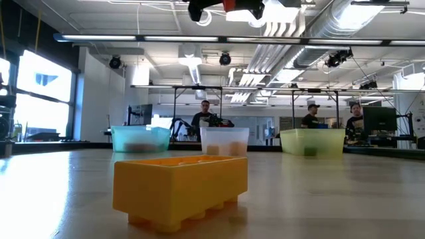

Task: Sort & place blocks by color
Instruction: Put the orange game piece into the blue bin, then put the yellow game piece into the white bin

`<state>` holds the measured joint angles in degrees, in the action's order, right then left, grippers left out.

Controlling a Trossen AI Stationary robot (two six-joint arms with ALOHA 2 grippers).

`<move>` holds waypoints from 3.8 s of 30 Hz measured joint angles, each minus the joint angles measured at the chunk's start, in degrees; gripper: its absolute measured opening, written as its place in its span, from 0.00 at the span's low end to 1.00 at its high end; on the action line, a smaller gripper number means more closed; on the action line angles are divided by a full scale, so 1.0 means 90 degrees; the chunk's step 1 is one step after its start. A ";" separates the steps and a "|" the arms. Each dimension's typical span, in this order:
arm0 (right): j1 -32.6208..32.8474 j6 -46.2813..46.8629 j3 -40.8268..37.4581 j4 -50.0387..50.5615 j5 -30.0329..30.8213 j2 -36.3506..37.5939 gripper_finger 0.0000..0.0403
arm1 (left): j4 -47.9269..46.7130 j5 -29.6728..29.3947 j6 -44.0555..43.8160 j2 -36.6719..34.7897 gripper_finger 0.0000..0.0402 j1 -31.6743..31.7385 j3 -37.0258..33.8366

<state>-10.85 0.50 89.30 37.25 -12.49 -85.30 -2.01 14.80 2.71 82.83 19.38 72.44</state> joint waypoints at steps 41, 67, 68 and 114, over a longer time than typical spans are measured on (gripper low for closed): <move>-0.0296 -0.0748 0.0000 0.1125 0.1486 -0.0007 0.66 | -0.4943 -0.3039 -0.1032 0.0829 0.29 0.2520 0.0002; -0.0291 -0.0199 0.0000 0.0934 0.1514 -0.0024 0.66 | -0.5239 -0.2359 -0.1250 0.1124 0.51 0.3047 0.0002; -0.0291 -0.0198 0.0000 0.0936 0.1468 -0.0024 0.66 | -0.5239 -0.2359 -0.1324 0.1124 0.53 0.3047 0.0002; 0.3369 0.0397 -0.0025 -0.0774 0.0915 -0.0993 0.66 | -0.5327 -0.1529 -0.3467 -0.1044 0.56 -0.2119 0.0002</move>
<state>19.47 4.08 89.08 30.29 -4.25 -94.23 -49.95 1.03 -28.49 73.43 0.31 72.47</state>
